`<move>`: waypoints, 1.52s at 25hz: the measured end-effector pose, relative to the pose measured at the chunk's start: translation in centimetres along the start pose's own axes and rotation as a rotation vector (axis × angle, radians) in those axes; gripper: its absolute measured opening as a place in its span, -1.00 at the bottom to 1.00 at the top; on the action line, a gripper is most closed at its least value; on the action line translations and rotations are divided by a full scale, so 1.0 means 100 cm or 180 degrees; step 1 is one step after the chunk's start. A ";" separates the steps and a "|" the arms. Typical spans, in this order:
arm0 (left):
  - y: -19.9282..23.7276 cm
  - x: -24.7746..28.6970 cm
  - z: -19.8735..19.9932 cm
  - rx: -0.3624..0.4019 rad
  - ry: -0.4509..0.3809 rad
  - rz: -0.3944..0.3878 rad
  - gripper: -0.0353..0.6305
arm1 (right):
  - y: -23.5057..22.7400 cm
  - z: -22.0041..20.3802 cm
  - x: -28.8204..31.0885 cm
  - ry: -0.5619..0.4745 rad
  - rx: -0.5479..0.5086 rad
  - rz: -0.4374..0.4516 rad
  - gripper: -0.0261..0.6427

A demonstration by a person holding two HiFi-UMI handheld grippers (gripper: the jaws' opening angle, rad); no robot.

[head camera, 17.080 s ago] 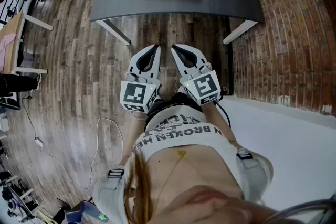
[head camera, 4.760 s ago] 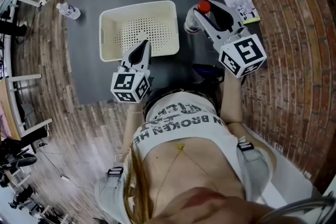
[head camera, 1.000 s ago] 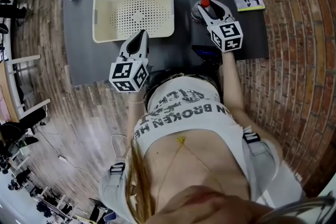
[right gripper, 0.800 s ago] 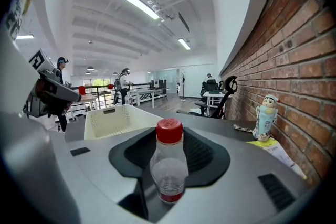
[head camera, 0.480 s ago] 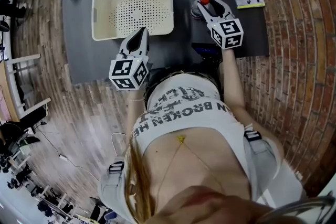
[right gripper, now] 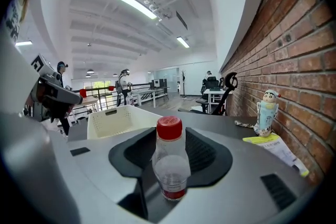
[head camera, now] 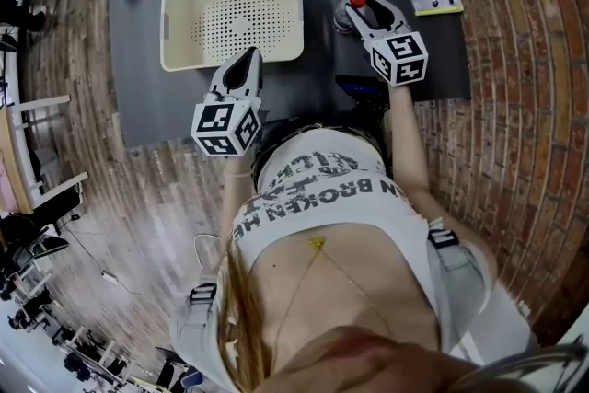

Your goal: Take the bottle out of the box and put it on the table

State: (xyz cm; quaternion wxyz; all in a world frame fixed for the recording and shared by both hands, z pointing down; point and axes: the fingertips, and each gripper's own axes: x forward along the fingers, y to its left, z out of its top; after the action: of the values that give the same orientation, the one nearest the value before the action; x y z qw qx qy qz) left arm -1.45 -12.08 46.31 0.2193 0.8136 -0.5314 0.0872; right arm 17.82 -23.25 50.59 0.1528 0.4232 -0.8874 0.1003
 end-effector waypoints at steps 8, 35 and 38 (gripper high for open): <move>0.004 0.000 -0.003 0.0020 0.0036 0.0041 -0.89 | -0.004 -0.002 -0.029 0.0054 0.0003 -0.0106 -0.45; -0.043 0.007 0.029 0.0266 -0.0273 -0.0366 -0.89 | 0.143 0.062 -0.040 -0.0466 0.0003 0.1319 -0.90; -0.049 0.001 0.044 0.0344 -0.0380 -0.0392 -0.89 | 0.154 0.078 -0.042 -0.0580 -0.0204 0.1362 -0.90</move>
State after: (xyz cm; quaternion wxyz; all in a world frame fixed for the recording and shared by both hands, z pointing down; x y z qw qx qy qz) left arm 2.59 -12.51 41.17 0.1480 0.8591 -0.4870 0.0534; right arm 6.81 -12.99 41.04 0.0607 0.2276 -0.9698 0.0636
